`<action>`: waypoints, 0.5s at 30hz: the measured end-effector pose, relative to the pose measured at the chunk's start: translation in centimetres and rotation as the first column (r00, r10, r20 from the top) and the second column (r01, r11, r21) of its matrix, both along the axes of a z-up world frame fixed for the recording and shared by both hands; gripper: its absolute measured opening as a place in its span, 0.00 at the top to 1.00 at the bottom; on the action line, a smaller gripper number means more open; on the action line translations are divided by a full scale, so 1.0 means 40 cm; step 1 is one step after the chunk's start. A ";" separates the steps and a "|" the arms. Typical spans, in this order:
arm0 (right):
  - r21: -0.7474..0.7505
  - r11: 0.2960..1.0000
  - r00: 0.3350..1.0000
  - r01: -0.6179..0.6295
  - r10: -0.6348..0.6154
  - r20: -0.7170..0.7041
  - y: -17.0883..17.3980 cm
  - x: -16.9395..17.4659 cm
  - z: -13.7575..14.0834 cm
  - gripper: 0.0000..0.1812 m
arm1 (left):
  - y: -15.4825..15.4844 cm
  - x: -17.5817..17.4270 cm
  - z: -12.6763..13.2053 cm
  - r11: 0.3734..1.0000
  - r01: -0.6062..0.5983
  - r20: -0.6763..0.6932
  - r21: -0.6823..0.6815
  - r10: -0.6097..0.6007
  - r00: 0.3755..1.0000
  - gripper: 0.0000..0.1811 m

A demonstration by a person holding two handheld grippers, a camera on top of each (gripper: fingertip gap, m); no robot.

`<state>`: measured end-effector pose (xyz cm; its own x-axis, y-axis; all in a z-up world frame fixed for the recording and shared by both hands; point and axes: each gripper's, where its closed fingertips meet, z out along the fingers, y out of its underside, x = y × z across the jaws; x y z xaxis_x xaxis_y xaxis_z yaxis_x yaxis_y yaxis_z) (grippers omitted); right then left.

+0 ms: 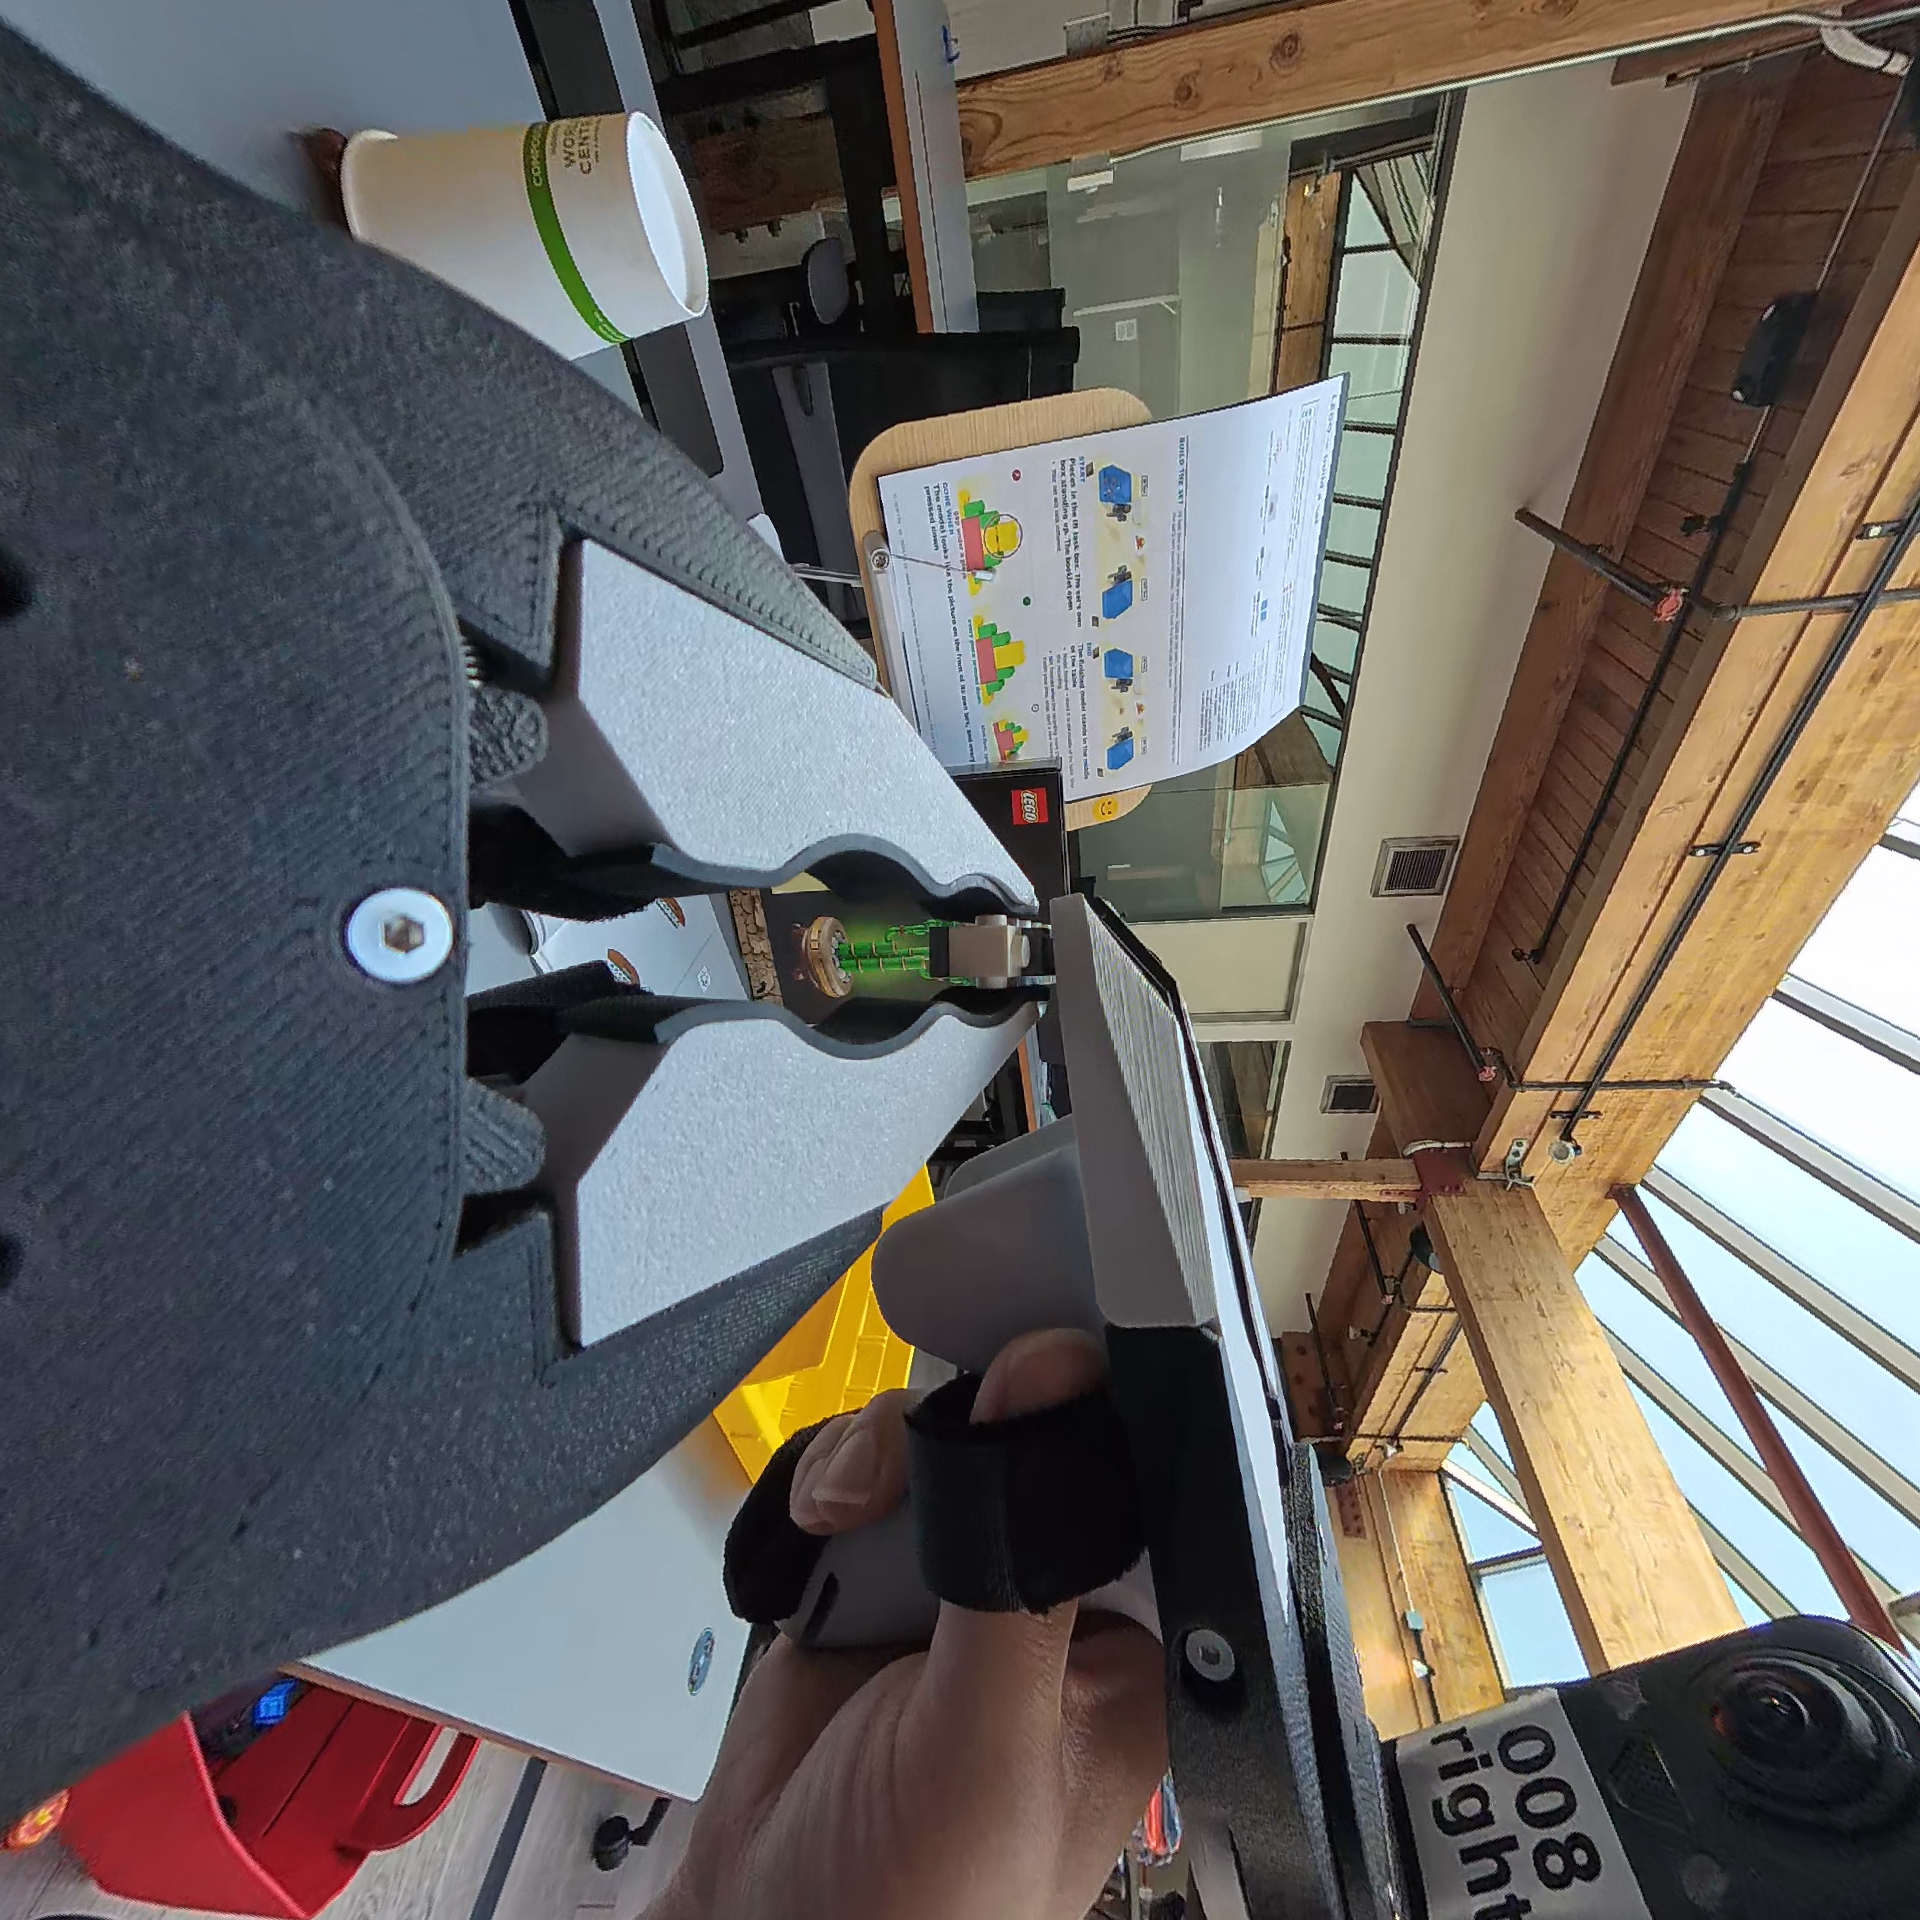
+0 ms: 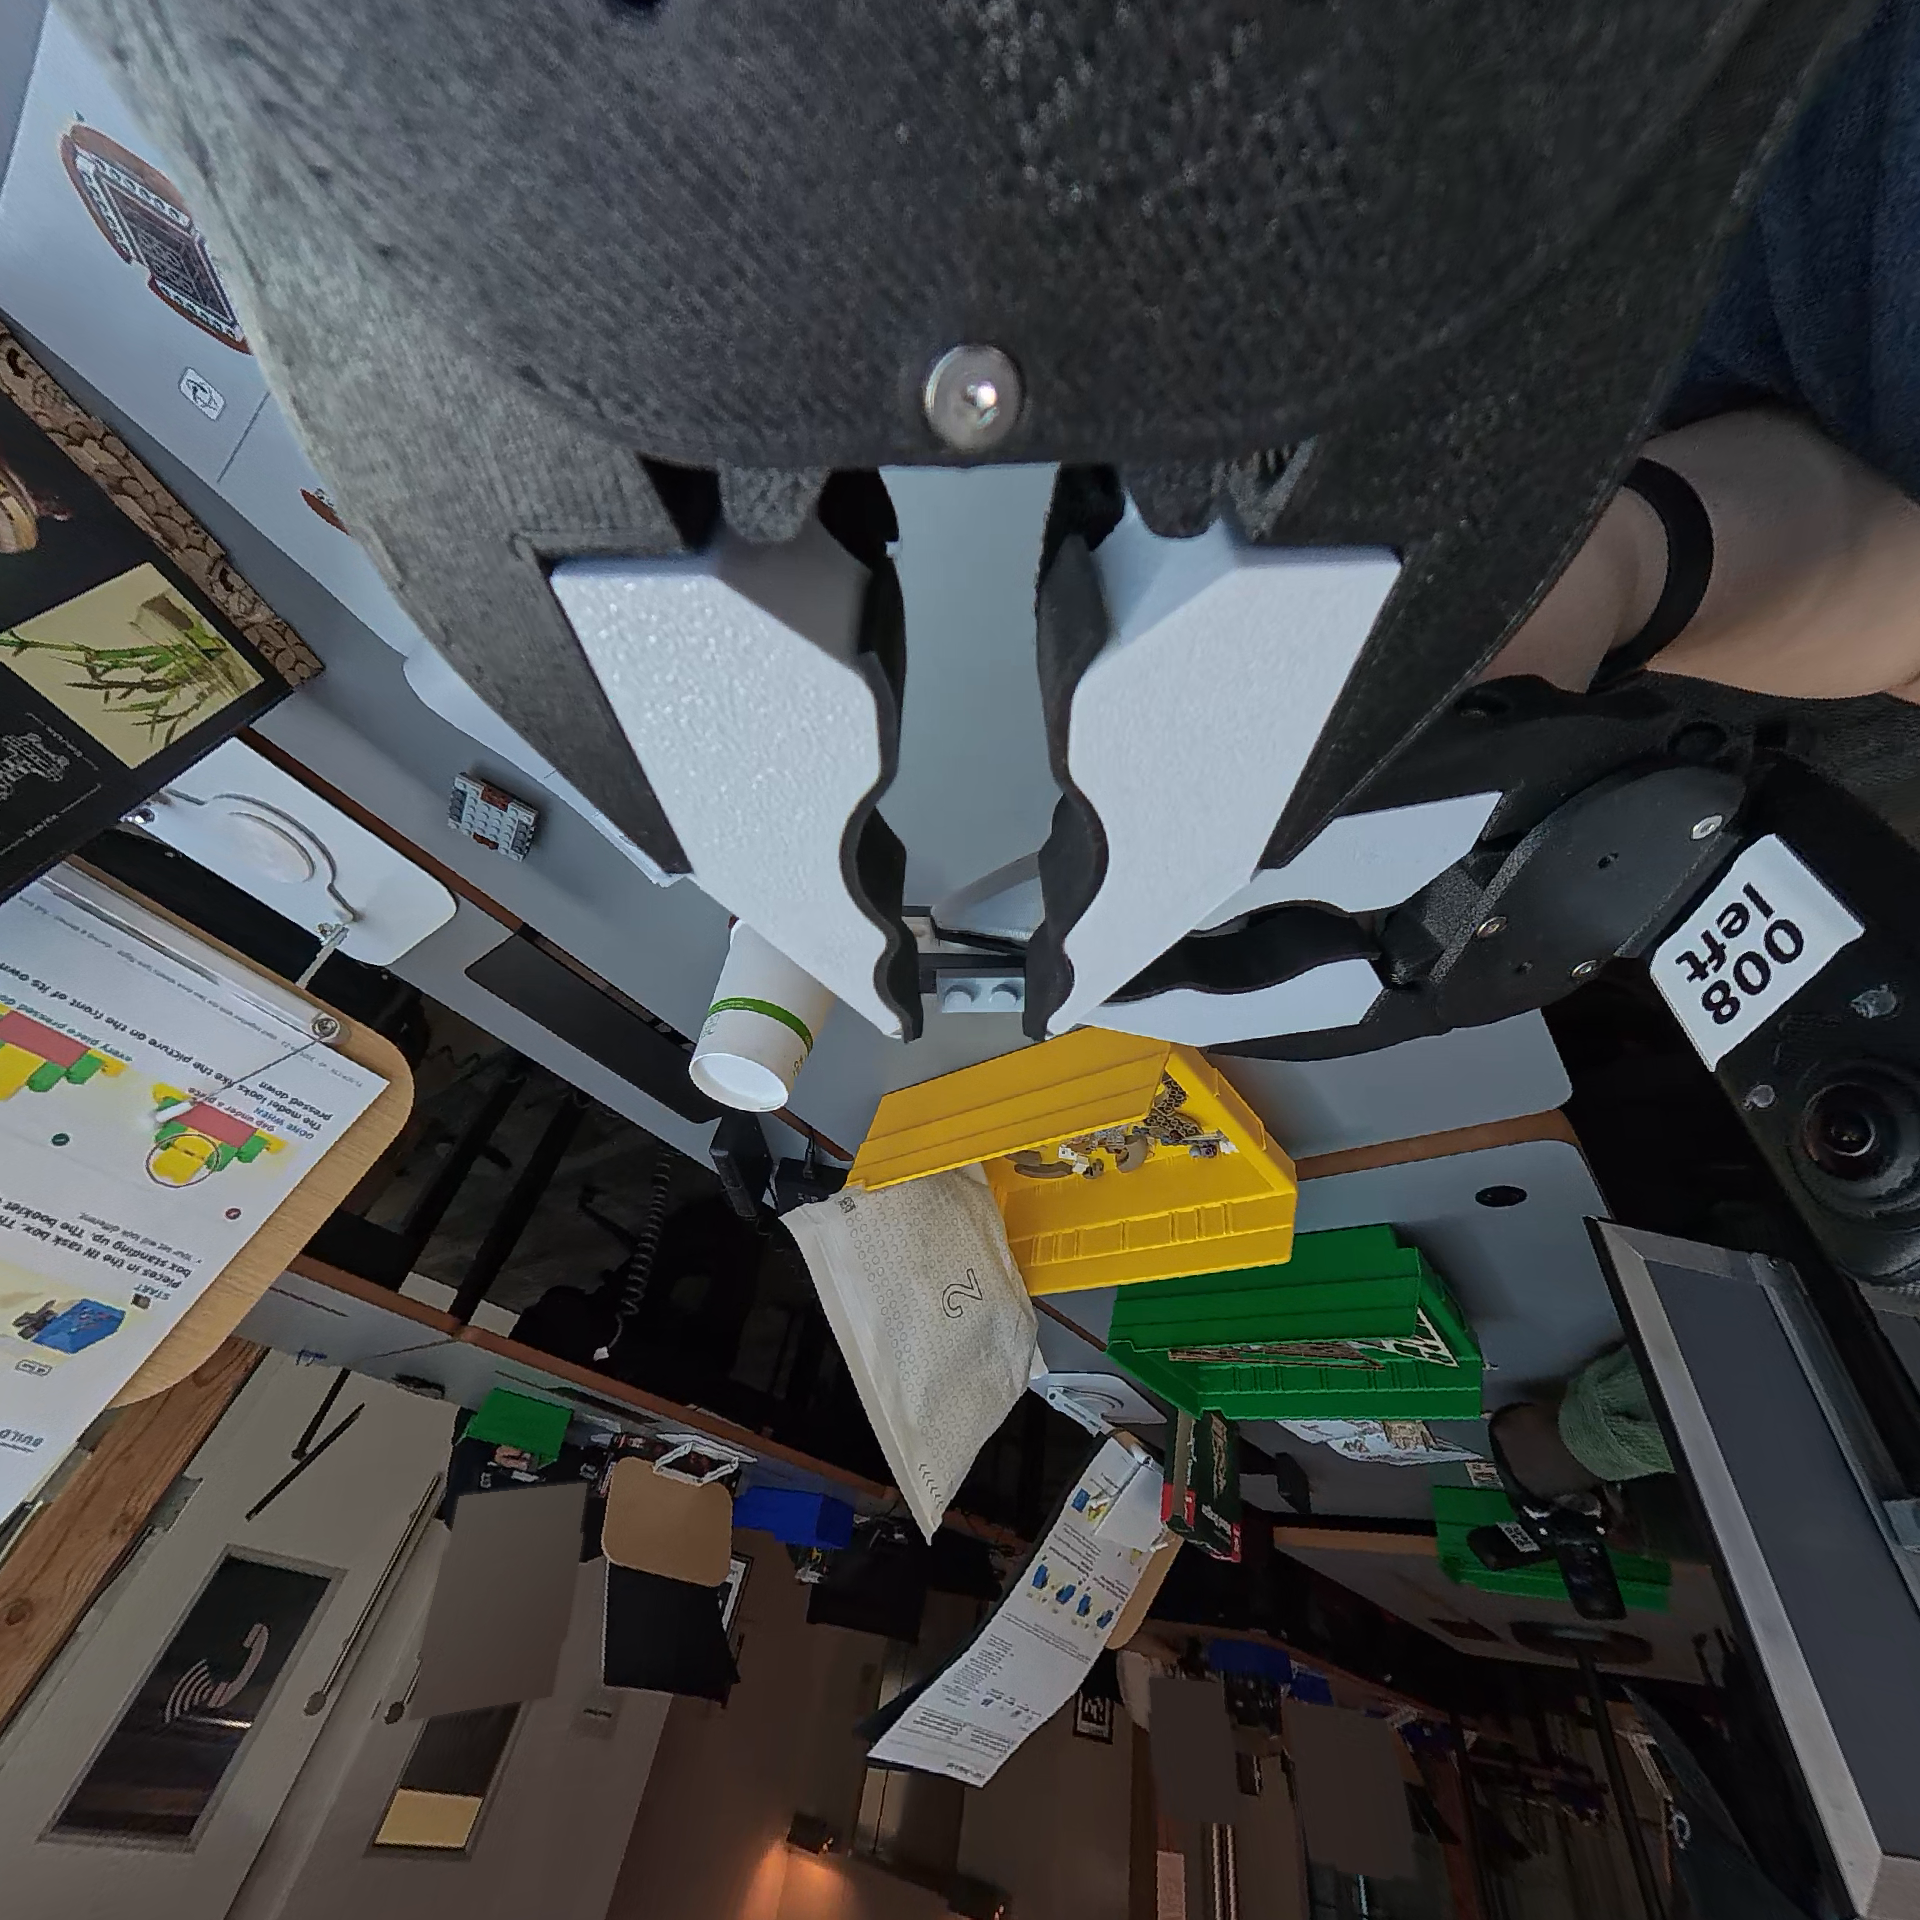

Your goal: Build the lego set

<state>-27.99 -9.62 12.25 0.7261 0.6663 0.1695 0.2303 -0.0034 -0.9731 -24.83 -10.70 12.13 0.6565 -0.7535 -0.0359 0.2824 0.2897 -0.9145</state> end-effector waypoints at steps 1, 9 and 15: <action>-0.002 1.000 1.000 0.000 0.000 -0.005 0.001 0.000 0.000 0.89 | 0.001 0.000 0.000 1.000 -0.001 -0.002 0.000 0.001 1.000 0.95; -0.001 1.000 0.999 -0.020 0.020 -0.029 0.004 -0.005 0.002 0.86 | 0.003 -0.003 0.000 1.000 0.006 -0.001 -0.004 -0.006 1.000 0.95; 0.040 0.999 0.999 -0.011 0.013 -0.050 0.002 -0.004 0.019 0.85 | 0.003 0.000 -0.006 1.000 0.007 -0.016 -0.004 -0.007 1.000 0.95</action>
<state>-28.13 -9.53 13.03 0.7266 0.6684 0.1592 0.1805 0.0378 -0.9828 -24.83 -10.57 11.90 0.6506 -0.7582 -0.0433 0.2696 0.2839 -0.9202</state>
